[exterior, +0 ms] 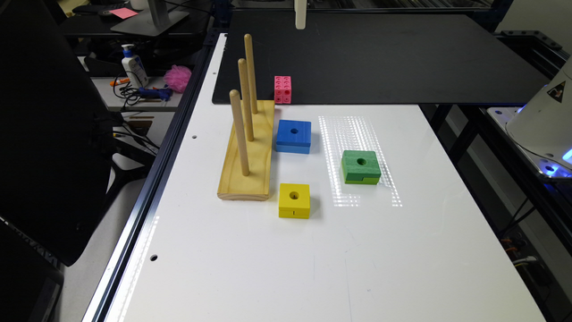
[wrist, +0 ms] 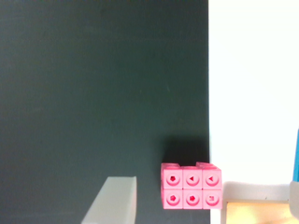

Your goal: Pick up pink block.

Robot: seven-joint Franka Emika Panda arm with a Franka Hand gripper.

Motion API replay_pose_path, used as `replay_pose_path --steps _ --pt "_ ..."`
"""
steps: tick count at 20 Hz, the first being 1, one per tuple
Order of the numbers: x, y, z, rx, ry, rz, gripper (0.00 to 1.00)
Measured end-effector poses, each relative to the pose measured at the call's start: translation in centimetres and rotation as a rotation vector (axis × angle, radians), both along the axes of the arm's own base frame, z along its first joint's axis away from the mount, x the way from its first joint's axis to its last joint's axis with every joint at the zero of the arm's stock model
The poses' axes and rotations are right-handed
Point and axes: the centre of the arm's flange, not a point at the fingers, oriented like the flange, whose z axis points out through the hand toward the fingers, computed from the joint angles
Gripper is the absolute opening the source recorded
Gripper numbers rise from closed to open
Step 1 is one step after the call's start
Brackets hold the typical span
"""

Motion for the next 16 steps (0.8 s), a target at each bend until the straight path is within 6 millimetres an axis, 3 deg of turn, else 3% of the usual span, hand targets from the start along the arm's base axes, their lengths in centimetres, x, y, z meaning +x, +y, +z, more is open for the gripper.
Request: replay_pose_path --steps 6,10,16 --pt "-0.8 0.3 -4.2 0.003 -0.008 -0.001 1.0" --pt "-0.7 0.3 -5.2 0.004 -0.011 -0.001 1.0" --pt "-0.3 0.2 -8.5 0.009 -0.019 -0.002 1.0"
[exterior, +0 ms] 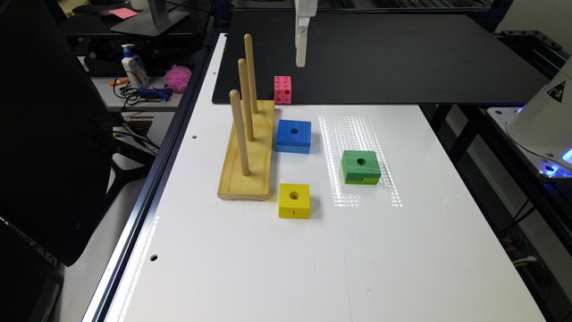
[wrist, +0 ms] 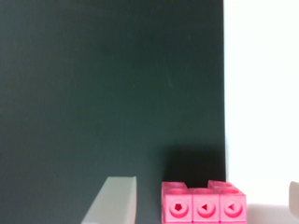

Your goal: Pick up pink block.

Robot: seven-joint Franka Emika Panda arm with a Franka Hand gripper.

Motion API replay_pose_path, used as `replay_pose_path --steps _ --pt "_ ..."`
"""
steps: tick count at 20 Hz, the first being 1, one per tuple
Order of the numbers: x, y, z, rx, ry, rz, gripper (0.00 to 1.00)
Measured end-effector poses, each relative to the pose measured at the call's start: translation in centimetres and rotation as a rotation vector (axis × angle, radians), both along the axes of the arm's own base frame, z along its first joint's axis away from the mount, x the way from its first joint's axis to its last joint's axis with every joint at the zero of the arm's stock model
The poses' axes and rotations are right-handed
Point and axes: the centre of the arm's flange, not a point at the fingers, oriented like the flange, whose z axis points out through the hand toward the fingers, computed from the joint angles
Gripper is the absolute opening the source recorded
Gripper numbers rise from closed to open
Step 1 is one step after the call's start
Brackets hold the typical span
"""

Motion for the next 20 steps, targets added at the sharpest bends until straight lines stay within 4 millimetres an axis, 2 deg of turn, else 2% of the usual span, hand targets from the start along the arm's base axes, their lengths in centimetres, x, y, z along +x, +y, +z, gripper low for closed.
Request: replay_pose_path --steps 12,17,20 --pt "1.0 1.0 0.0 0.001 -0.023 0.003 1.0" --pt "1.2 1.0 -3.8 0.01 -0.026 0.001 1.0" --pt "1.3 1.0 -4.5 0.011 -0.031 0.0 1.0"
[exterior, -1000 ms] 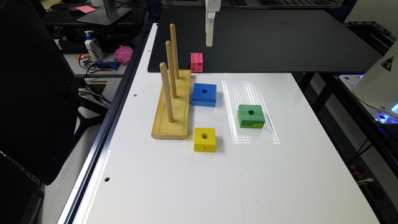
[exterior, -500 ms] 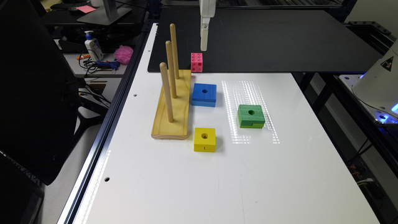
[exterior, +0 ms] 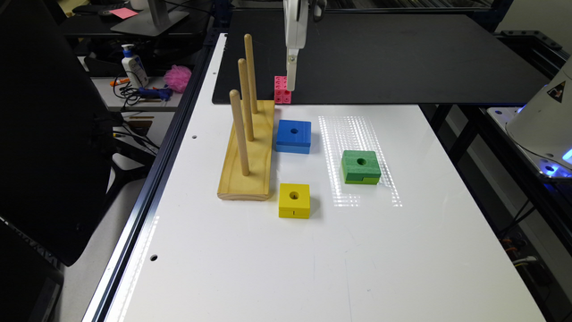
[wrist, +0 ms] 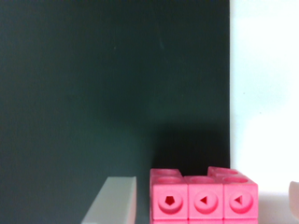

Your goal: Pick up pink block.

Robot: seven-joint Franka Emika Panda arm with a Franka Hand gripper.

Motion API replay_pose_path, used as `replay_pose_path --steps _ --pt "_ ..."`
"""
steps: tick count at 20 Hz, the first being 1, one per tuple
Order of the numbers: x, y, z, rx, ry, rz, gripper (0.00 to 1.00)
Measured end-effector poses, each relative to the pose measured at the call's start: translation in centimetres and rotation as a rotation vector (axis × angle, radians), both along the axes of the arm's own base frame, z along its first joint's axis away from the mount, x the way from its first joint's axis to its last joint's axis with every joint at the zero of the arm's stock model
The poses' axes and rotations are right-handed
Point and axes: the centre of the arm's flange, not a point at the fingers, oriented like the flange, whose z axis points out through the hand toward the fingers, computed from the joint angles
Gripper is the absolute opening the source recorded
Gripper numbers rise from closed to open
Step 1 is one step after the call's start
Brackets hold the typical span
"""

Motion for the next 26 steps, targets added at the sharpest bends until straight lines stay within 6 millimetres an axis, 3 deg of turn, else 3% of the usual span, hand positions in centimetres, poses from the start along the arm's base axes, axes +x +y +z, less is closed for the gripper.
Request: replay_pose_path --steps 10,17,26 --pt "0.6 -0.2 0.6 -0.005 -0.016 0.0 1.0" --pt "0.6 -0.1 -3.4 0.006 -0.014 -0.003 1.0" --pt "1.3 -0.2 -3.4 0.006 -0.024 -0.001 1.0"
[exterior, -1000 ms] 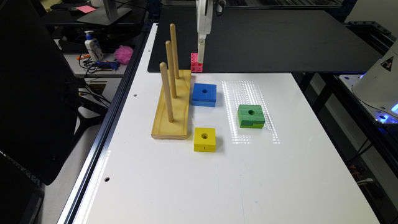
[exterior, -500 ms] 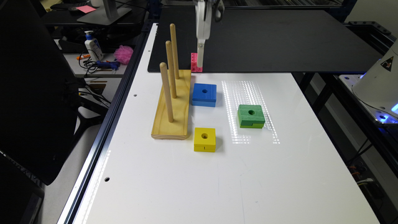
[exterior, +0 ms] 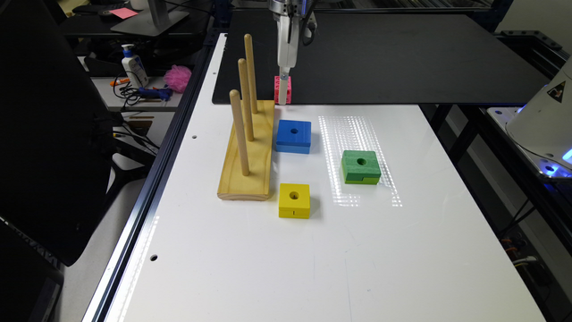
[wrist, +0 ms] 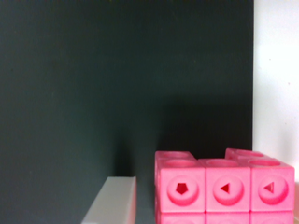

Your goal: Pick up pink block.

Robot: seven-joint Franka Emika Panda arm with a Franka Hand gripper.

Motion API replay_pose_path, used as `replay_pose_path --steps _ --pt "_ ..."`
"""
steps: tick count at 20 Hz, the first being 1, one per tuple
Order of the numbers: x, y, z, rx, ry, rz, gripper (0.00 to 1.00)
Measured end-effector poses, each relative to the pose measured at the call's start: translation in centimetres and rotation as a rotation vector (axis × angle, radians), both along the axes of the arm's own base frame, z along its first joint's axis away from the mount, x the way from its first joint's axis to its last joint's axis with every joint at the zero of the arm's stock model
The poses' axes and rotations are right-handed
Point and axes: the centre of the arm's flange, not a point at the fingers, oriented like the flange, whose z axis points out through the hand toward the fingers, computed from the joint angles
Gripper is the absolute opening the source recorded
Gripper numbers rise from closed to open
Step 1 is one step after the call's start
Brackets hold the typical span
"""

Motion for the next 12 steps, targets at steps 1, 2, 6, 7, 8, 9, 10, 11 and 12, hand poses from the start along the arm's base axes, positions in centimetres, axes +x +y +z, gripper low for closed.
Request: replay_pose_path --steps 1,2,6,7,8,9,10,11,12 --pt "0.0 0.0 0.0 0.0 0.0 0.0 1.0" --pt "-0.1 0.0 -0.3 0.002 0.004 0.0 1.0" --pt "0.0 0.0 -1.1 0.003 0.003 -0.001 0.0" --pt "0.0 0.0 -1.1 0.003 0.003 -0.001 0.0" --pt "0.0 0.0 -1.1 0.003 0.003 -0.001 0.0" --pt "0.0 0.0 -1.1 0.003 0.003 -0.001 0.0" --pt "0.0 0.0 -1.1 0.003 0.003 -0.001 0.0" --pt "0.0 0.0 -1.1 0.003 0.003 -0.001 0.0" --pt "0.0 0.0 -1.1 0.003 0.002 -0.001 0.0"
